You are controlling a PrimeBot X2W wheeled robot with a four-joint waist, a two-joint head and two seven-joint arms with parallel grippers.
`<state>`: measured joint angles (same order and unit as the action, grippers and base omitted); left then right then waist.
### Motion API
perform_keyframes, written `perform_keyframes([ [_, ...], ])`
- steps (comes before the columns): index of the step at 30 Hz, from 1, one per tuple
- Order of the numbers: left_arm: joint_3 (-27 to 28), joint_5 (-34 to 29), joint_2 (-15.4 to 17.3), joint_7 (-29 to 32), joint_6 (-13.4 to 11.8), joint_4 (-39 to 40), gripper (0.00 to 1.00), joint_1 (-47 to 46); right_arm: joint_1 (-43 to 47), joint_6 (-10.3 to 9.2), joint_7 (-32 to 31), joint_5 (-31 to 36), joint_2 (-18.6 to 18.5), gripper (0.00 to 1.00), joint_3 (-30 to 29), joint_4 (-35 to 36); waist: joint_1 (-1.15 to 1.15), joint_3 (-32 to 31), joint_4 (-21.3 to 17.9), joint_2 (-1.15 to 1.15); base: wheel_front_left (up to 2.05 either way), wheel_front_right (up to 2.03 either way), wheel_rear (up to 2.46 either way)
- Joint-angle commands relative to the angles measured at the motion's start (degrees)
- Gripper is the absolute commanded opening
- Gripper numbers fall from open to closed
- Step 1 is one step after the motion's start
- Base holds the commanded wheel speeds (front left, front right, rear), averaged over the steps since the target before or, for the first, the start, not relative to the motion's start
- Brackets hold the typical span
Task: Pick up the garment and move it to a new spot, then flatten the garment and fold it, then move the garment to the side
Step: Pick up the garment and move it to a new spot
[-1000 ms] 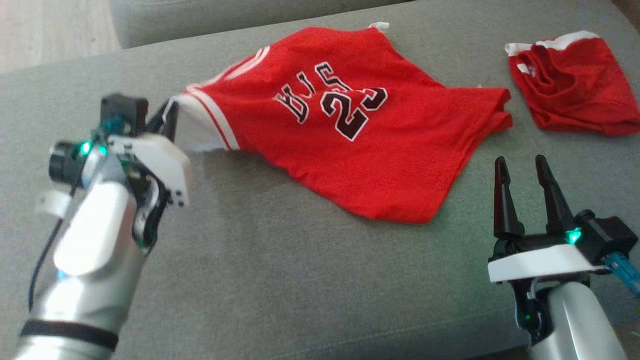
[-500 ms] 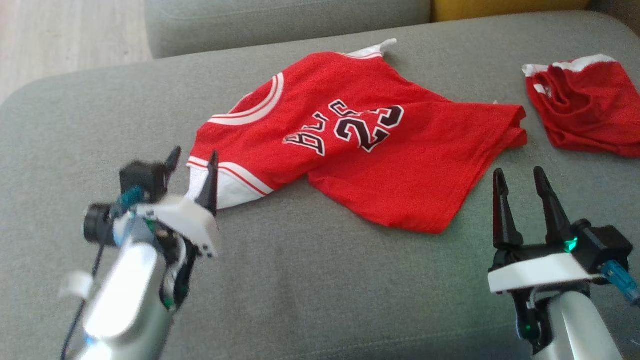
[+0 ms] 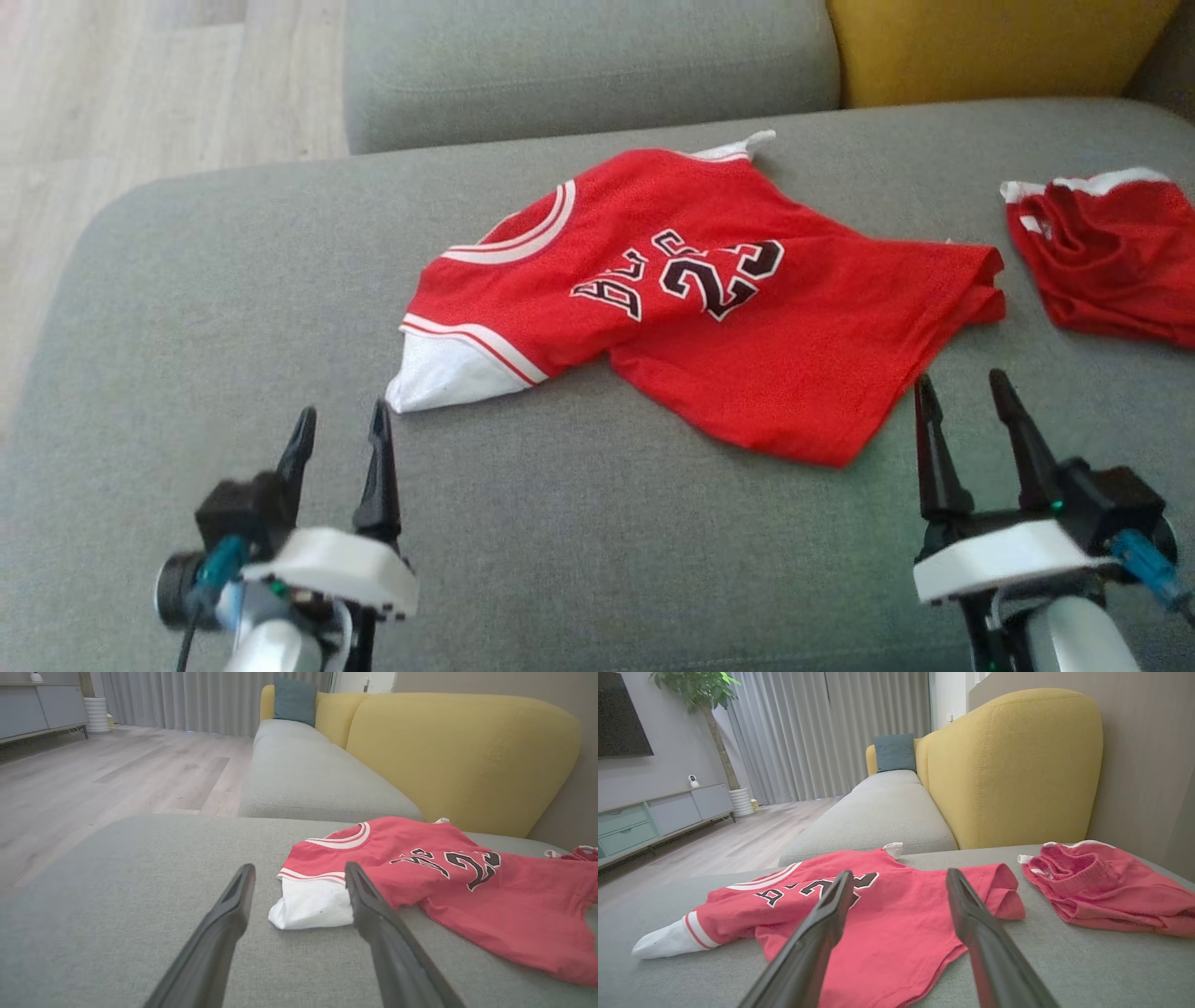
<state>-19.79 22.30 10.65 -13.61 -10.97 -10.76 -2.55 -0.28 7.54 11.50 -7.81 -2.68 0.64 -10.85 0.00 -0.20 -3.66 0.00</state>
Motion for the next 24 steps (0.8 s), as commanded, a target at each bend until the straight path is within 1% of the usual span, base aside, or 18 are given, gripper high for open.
perform_keyframes([
  [1, 2.15, -0.08, 0.36, -0.61, -0.52, 2.20, 1.00, -1.15, -1.06, -0.05, -0.10, 0.02, -0.20, 1.00, 1.47, 2.18, 0.00, -0.45, 0.44, 0.00, 0.00, 0.00, 0.00],
  [4, 2.59, 0.05, -0.41, -0.94, -1.49, 3.95, 1.00, 1.52, 0.01, -0.05, -0.11, -0.76, -0.20, 1.00, 1.80, 2.49, 0.00, -0.93, 0.83, 0.00, 0.00, 0.00, 0.00],
  [7, 2.53, 0.00, -1.03, -1.12, -1.79, 5.27, 1.00, 3.46, 1.05, -0.05, 0.14, -1.49, -0.20, 1.00, 2.00, 2.50, 0.00, -1.26, 1.31, 0.00, 0.00, 0.00, 0.00],
  [14, 2.51, -0.36, -1.40, -1.28, -1.73, 6.18, 1.00, 5.05, 2.34, -0.05, 0.38, -1.82, -0.20, 1.00, 2.91, 2.10, 0.00, -1.56, 2.02, 0.00, 0.00, 0.00, 0.00],
  [24, 2.25, -0.66, -1.73, -1.34, -1.51, 5.74, 1.00, 5.28, 1.86, -0.05, 0.37, -1.80, -0.20, 1.00, 3.46, 1.69, 0.00, -1.38, 2.38, 0.00, 0.00, 0.00, 0.00],
])
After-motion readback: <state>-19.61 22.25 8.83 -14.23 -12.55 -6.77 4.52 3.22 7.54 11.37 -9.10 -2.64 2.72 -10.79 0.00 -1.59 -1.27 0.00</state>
